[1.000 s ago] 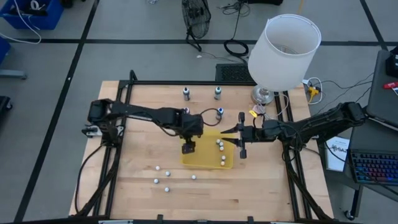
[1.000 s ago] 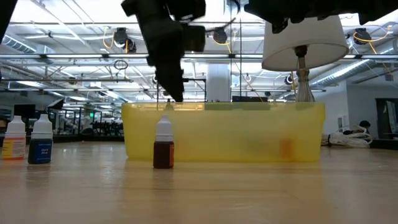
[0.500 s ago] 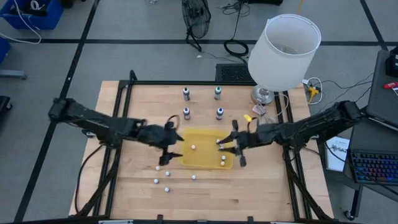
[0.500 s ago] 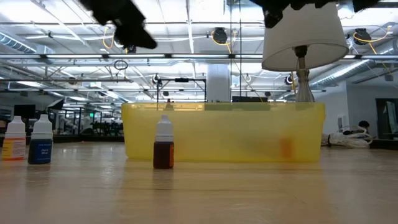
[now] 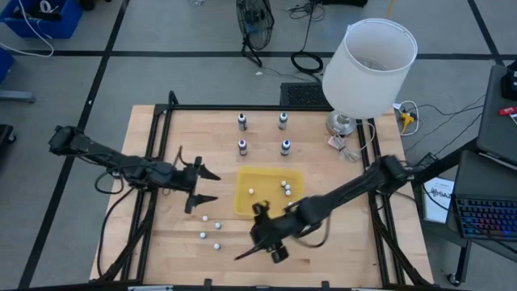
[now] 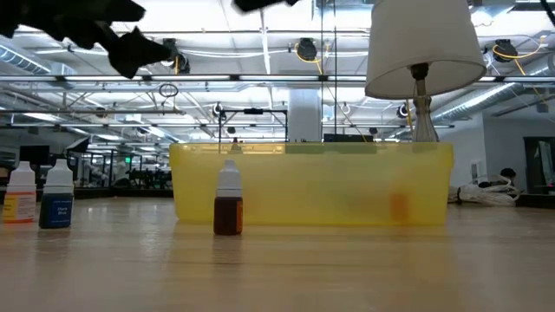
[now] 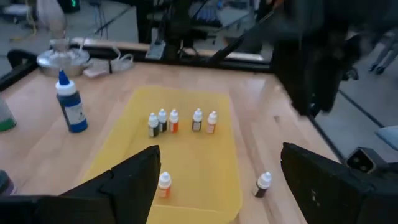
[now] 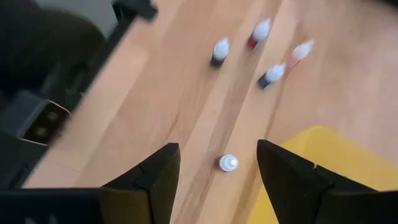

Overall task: Pick & Place food coloring
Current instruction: Put the small red food coloring bottle into the yellow container, then put the small yellow food coloring bottle into the yellow container

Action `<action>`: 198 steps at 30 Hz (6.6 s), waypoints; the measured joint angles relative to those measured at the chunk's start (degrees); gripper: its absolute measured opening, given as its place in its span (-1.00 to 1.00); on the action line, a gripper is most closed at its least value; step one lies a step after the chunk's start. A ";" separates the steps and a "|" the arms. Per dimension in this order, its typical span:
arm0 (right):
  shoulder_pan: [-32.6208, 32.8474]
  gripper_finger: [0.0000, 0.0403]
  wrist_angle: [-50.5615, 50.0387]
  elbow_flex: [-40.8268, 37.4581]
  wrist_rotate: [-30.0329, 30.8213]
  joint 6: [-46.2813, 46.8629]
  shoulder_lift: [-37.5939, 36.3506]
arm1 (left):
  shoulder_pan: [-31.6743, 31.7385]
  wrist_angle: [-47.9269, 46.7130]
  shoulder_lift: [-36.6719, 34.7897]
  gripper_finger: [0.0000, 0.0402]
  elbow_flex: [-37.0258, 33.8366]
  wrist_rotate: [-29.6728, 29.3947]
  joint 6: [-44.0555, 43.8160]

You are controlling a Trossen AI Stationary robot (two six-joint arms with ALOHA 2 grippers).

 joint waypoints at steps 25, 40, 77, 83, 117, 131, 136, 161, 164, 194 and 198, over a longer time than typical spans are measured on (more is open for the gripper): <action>-4.02 -0.06 -1.90 2.47 -2.13 -0.08 13.40 | -3.47 1.80 -2.78 0.60 -2.75 0.24 1.75; -4.21 -0.10 4.36 -0.63 -3.02 -0.46 13.47 | -3.47 1.76 -2.78 0.54 -2.75 0.23 1.74; -11.33 -0.79 -3.05 -13.18 -1.64 4.59 -8.31 | -3.47 0.47 -2.67 0.55 -2.75 0.20 1.19; -12.92 -0.79 5.27 -23.84 -5.49 8.44 -9.07 | -3.47 0.20 -2.67 0.54 -2.75 0.20 1.15; -12.68 -0.32 11.77 -32.81 -10.71 12.04 -10.56 | -3.47 0.20 -2.67 0.54 -2.75 0.18 1.30; -12.64 -0.35 11.83 -32.63 -10.56 14.22 -34.41 | -3.47 -3.64 -2.67 0.54 -2.75 0.23 -6.68; -10.39 -0.35 12.28 -39.42 -10.49 13.59 -44.20 | -3.41 -5.75 -2.67 0.54 -2.74 0.23 -12.53; -21.51 -0.32 55.37 -94.73 -3.44 11.63 -96.50 | -3.43 -0.68 -2.67 0.54 -2.70 0.20 -4.01; -23.43 -0.32 54.19 -95.89 -4.58 10.82 -99.91 | -3.43 -1.21 -2.69 0.54 -2.70 0.18 -3.67; -24.52 -0.35 53.91 -96.84 -2.97 10.54 -101.91 | -15.10 -46.43 32.15 0.54 19.70 12.71 -53.34; -24.52 -0.35 53.91 -96.84 -2.97 10.53 -101.91 | -14.79 -46.72 34.22 0.54 19.70 12.34 -53.75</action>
